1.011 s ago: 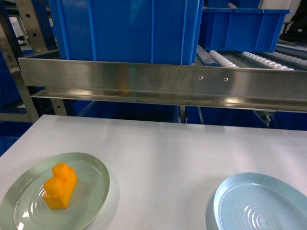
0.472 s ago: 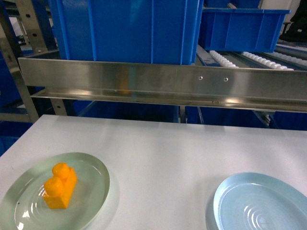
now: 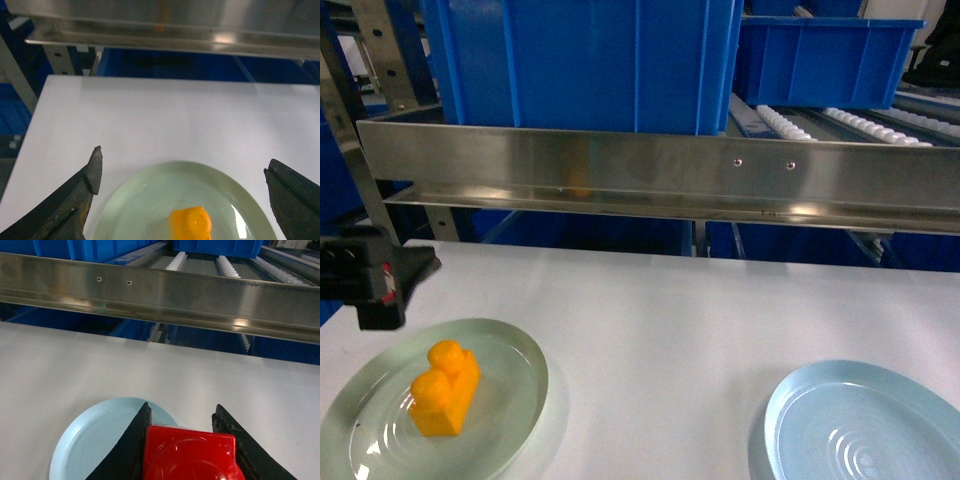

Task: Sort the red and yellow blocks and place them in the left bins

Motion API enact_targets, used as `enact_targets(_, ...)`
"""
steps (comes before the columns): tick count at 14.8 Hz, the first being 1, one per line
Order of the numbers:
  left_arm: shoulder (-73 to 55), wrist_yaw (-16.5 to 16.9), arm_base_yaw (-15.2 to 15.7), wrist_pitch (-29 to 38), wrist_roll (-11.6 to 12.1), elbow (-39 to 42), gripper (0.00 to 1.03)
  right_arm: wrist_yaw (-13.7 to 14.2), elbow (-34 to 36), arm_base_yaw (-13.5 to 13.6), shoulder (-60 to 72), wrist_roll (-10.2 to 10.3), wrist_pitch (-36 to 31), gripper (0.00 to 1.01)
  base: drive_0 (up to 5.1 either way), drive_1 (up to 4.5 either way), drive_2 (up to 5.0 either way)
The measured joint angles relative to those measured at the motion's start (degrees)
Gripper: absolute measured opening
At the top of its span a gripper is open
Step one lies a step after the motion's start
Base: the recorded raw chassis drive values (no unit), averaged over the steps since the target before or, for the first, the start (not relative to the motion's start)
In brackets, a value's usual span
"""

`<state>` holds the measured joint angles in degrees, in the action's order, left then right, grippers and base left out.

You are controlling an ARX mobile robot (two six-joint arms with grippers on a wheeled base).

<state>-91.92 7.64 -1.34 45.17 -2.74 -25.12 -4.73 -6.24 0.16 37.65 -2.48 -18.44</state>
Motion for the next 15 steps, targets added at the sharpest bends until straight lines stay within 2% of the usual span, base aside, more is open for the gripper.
enact_targets(2,-3.2,-3.6,-3.1,0.2,-0.2,-0.1,0.98,0.0,0.0,0.0,0.0,0.0,0.0,0.29,0.0,0.00,0.0)
enact_targets(4,-8.7,-5.7,-5.8,4.3,-1.2,-0.1,0.98,0.0,0.0,0.0,0.0,0.0,0.0,0.29,0.0,0.00,0.0)
enact_targets(6,-17.1,-8.5,-6.0,8.6,-1.8,-0.6,0.98,0.0,0.0,0.0,0.0,0.0,0.0,0.29,0.0,0.00,0.0)
enact_targets(10,-26.6,-7.3,-5.1,13.3,-3.8,-3.7,0.98,0.0,0.0,0.0,0.0,0.0,0.0,0.29,0.0,0.00,0.0)
enact_targets(12,-27.7,-7.2,-5.8,13.9,-5.7,-4.1,0.98,0.0,0.0,0.0,0.0,0.0,0.0,0.29,0.0,0.00,0.0)
enact_targets(13,-28.0,-7.5,-6.2,14.3,-6.1,-4.4,0.96,0.0,0.0,0.0,0.0,0.0,0.0,0.29,0.0,0.00,0.0)
enact_targets(14,-28.3,-7.9,-6.6,14.4,-6.2,-4.5,0.87,0.0,0.0,0.0,0.0,0.0,0.0,0.29,0.0,0.00,0.0)
enact_targets(15,-28.7,-8.7,-7.3,13.6,-6.3,-4.5,0.73,0.0,0.0,0.0,0.0,0.0,0.0,0.29,0.0,0.00,0.0)
